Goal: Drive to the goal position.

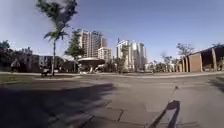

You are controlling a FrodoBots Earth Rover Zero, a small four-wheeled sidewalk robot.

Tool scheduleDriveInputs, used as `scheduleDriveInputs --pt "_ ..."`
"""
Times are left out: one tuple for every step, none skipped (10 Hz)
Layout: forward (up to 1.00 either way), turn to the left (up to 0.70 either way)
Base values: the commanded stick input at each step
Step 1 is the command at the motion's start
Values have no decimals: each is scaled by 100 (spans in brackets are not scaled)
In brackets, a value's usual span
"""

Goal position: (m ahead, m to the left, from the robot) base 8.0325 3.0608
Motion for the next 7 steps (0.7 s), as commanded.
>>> scheduleDriveInputs --pt "70 1" --pt "70 1" --pt "70 1" --pt "70 1" --pt "70 1" --pt "70 1" --pt "70 1"
